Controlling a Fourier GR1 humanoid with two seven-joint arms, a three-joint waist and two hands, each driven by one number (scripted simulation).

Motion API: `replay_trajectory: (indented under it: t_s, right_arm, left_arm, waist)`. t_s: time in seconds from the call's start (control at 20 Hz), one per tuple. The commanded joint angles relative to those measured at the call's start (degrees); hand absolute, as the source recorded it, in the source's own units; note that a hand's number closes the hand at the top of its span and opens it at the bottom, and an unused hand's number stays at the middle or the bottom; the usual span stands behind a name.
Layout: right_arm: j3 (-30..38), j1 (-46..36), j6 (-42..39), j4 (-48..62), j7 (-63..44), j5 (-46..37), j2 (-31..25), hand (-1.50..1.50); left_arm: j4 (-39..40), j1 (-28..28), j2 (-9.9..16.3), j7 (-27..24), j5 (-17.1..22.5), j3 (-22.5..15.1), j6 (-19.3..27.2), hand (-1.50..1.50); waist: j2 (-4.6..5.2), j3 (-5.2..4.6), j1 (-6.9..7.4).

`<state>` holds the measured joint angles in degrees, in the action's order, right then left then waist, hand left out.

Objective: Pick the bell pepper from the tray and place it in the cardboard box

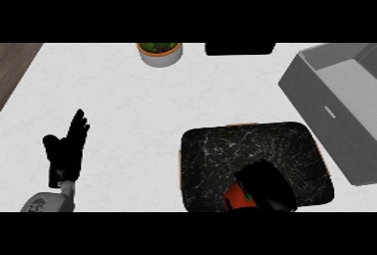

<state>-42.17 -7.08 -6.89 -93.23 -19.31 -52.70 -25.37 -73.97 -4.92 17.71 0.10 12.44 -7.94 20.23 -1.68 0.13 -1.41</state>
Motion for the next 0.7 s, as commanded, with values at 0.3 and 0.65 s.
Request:
replay_trajectory:
  t_s: [0.3,0.65]
  right_arm:
    - [5.45,9.11,10.74,-16.77,31.65,8.99,-26.64,1.5]
    - [21.2,14.87,15.08,-20.16,44.84,26.85,-36.72,1.5]
  left_arm:
    - [-0.26,3.57,1.23,-1.63,0.88,2.59,0.62,0.0]
    - [-0.57,4.91,0.69,-2.06,1.44,3.82,1.79,0.0]
  waist:
    - [-0.17,0.18,-4.35]
    - [0.2,0.2,-6.54]
